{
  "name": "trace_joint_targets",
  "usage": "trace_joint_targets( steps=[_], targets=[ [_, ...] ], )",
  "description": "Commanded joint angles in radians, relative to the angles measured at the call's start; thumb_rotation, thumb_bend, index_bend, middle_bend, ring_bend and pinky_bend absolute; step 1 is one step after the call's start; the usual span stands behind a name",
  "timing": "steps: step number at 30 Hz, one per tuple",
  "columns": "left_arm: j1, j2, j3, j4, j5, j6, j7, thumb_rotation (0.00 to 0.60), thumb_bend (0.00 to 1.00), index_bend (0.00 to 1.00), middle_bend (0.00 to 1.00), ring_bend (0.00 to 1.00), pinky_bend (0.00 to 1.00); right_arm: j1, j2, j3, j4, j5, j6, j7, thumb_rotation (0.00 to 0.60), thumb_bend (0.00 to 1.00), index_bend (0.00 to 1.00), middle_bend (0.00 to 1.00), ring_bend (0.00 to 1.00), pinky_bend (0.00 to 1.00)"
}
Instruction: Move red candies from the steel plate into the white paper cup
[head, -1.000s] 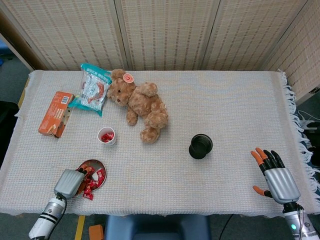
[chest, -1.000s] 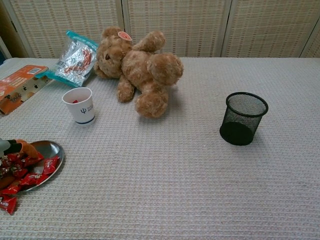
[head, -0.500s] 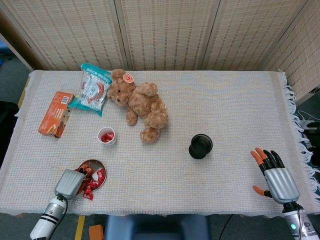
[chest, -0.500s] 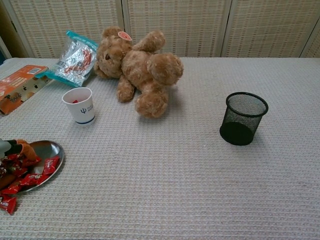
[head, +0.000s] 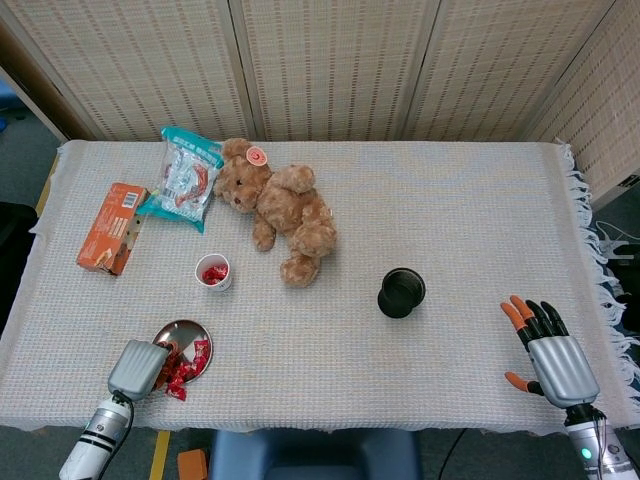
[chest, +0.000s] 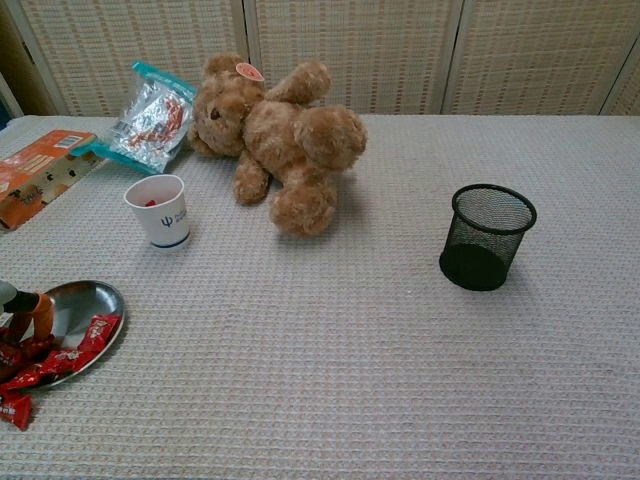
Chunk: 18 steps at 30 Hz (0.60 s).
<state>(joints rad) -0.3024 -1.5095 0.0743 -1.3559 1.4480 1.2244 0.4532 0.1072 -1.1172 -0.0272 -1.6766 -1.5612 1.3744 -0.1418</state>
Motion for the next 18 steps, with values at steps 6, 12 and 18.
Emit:
trace_joint_targets(
  steps=[6, 12, 18],
  targets=[
    [0.002, -0.002, -0.001, 0.004, 0.002, -0.004, 0.001, 0.600, 0.38, 0.52, 0.59, 0.82, 1.00, -0.001, 0.000, 0.001, 0.000, 0.000, 0.001, 0.000, 0.600, 0.02, 0.00, 0.00, 0.00, 0.00],
    [0.006, 0.000, -0.005, 0.006, 0.032, 0.021, -0.035, 0.600, 0.40, 0.61, 0.70, 0.83, 1.00, 0.001, -0.001, 0.001, 0.001, 0.002, -0.002, 0.000, 0.600, 0.02, 0.00, 0.00, 0.00, 0.00],
    [0.009, 0.008, -0.007, 0.009, 0.040, 0.024, -0.064, 0.600, 0.44, 0.65, 0.75, 0.85, 1.00, 0.002, -0.002, 0.001, 0.002, 0.004, -0.004, -0.001, 0.600, 0.01, 0.00, 0.00, 0.00, 0.00]
  ],
)
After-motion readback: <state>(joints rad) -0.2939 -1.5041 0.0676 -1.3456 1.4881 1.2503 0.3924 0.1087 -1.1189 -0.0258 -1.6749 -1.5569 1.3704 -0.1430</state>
